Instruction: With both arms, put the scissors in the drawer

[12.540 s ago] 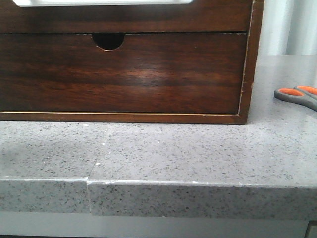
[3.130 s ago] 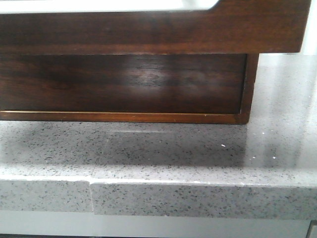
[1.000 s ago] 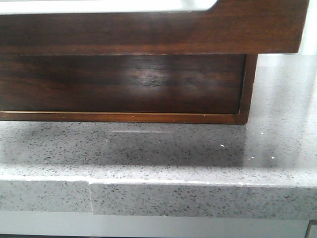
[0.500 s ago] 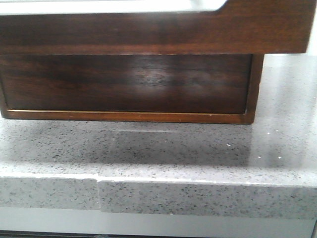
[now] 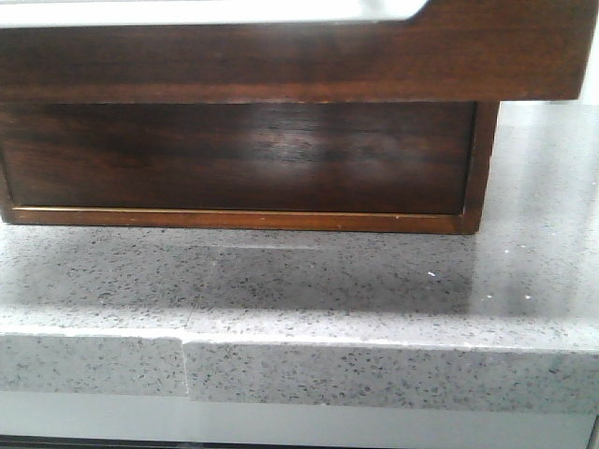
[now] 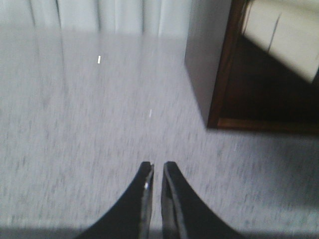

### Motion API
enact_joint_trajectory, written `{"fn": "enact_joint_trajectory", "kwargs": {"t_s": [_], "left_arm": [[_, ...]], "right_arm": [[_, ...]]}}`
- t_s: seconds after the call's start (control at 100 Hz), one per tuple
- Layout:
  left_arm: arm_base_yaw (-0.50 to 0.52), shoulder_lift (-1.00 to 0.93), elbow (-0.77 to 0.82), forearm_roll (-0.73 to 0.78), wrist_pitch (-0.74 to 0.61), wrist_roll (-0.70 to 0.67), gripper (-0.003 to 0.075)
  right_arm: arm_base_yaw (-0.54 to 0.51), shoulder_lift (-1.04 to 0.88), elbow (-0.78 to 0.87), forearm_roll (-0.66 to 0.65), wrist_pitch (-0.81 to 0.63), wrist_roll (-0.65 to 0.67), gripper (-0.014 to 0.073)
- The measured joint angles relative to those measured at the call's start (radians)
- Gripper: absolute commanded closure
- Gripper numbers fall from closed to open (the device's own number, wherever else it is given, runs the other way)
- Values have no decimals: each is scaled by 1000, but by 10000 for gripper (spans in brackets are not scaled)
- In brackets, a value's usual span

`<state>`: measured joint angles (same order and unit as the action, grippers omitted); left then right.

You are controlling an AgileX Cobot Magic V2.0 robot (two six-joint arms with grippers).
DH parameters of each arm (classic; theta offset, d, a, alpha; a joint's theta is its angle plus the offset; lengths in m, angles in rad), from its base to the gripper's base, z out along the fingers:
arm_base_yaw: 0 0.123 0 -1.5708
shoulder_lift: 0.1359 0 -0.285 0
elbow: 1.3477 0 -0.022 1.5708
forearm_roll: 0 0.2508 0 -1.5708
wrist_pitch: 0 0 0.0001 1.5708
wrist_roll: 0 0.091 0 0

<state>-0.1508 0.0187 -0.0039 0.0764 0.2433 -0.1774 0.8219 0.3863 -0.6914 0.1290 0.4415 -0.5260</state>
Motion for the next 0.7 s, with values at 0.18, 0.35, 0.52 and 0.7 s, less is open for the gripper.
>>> {"fn": "enact_joint_trajectory", "kwargs": {"t_s": [0.18, 0.35, 0.52, 0.7], "left_arm": [[5, -22, 0, 4, 77, 2, 712], [5, -22, 0, 4, 77, 2, 712], [5, -22, 0, 4, 77, 2, 712], [5, -22, 0, 4, 77, 2, 712]], "right_arm": [[0, 0, 0, 0, 0, 0, 639], [0, 0, 0, 0, 0, 0, 639], [0, 0, 0, 0, 0, 0, 639], [0, 0, 0, 0, 0, 0, 639]]}}
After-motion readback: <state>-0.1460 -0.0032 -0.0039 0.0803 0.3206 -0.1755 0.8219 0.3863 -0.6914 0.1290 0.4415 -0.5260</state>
